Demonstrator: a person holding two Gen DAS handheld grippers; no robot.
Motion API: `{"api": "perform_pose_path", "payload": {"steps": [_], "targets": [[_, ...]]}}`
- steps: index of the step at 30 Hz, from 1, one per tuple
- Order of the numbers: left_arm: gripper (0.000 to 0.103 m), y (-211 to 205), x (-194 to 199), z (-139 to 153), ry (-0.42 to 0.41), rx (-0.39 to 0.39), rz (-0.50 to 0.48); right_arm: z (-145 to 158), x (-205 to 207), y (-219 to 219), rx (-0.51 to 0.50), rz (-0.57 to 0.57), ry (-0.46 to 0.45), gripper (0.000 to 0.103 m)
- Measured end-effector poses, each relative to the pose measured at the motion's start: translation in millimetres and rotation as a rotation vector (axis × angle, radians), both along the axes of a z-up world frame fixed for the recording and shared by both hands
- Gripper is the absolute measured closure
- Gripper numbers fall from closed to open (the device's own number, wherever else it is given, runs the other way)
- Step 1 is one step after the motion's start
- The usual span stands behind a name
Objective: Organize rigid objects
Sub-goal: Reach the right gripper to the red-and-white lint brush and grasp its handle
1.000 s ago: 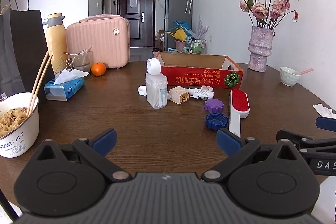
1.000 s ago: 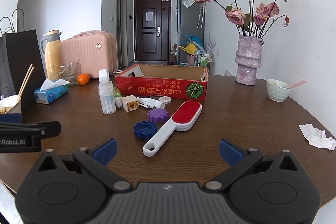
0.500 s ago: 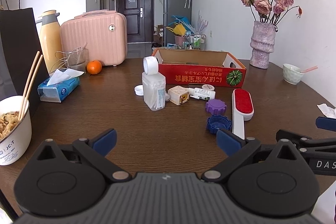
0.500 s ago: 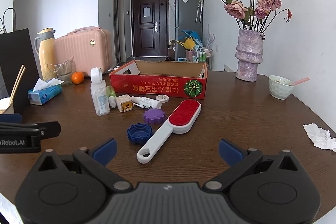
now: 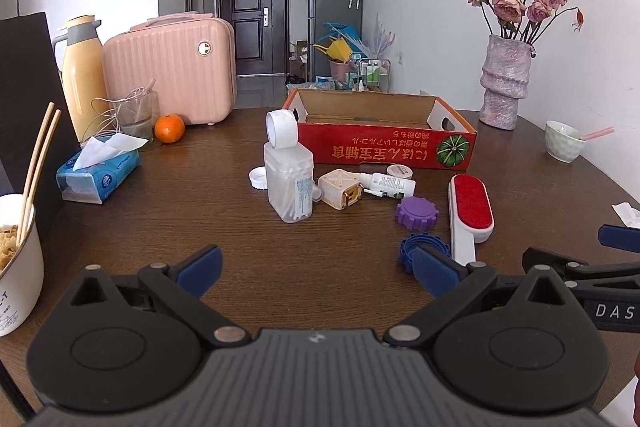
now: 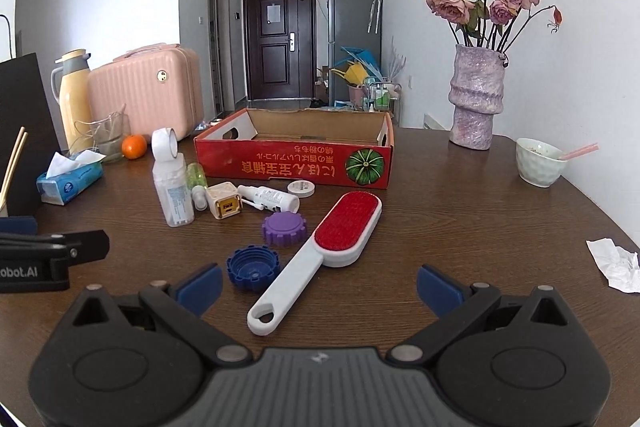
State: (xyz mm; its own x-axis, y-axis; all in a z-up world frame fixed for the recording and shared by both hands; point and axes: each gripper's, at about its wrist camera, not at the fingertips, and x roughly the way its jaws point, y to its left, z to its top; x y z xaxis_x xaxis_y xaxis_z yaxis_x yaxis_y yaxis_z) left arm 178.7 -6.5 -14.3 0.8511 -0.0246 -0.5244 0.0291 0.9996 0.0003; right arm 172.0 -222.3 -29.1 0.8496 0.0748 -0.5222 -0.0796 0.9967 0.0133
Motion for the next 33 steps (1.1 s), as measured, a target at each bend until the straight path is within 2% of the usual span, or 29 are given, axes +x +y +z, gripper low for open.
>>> {"api": "perform_pose_path", "payload": {"steps": [23, 33], "targets": [[0.0, 2, 77, -11, 0.053, -0.007, 0.007, -18, 85, 2, -0.033, -0.018, 0.084, 0.0], [0.0, 2, 102, -16, 0.048, -0.022, 0.019, -31, 131, 8, -0.073, -0.008, 0.128, 0.001]]}}
